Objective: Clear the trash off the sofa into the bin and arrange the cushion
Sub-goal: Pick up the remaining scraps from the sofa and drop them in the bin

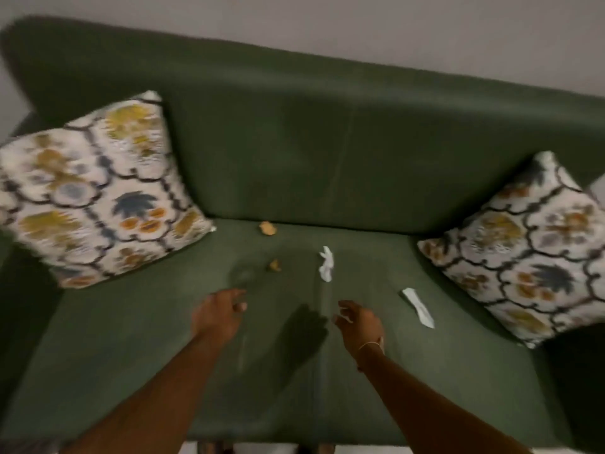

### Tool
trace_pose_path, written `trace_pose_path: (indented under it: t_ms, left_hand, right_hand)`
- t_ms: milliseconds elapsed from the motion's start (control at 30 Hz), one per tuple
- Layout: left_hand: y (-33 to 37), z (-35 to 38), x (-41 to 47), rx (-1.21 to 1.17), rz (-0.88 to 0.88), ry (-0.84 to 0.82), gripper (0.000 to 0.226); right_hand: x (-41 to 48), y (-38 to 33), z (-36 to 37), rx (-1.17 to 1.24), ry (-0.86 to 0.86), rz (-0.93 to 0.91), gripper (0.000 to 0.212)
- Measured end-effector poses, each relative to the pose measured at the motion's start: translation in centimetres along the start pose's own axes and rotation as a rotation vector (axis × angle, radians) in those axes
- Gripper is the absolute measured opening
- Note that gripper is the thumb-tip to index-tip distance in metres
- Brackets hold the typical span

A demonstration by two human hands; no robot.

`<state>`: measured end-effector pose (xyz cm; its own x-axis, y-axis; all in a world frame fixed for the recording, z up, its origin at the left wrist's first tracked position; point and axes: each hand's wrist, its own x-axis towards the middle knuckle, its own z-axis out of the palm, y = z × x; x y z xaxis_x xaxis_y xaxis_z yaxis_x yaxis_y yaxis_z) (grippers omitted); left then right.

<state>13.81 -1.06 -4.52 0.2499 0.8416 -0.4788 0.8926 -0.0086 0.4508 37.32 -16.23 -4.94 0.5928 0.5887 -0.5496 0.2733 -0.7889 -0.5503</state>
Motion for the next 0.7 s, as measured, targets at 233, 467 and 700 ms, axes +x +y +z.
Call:
trace_pose_path:
  t_ms: [233, 467, 700]
  left_hand:
    - [5.0, 4.5, 8.7, 0.274, 0.151, 0.014, 0.043]
    - [3.1, 6.9, 12.6, 0.360, 0.248, 0.063, 0.040]
    - [1.9, 5.4, 12.5, 0.367, 0.303, 0.113, 0.013]
  right_hand:
    - [7.1, 10.4, -6.3, -0.259, 0.176, 0.104, 0.051]
    - [11.3, 13.4, -4.8, -0.407, 0.310, 0.145, 0.065]
    - [11.8, 11.9, -4.0, -0.095, 0.404, 0.292, 0.021]
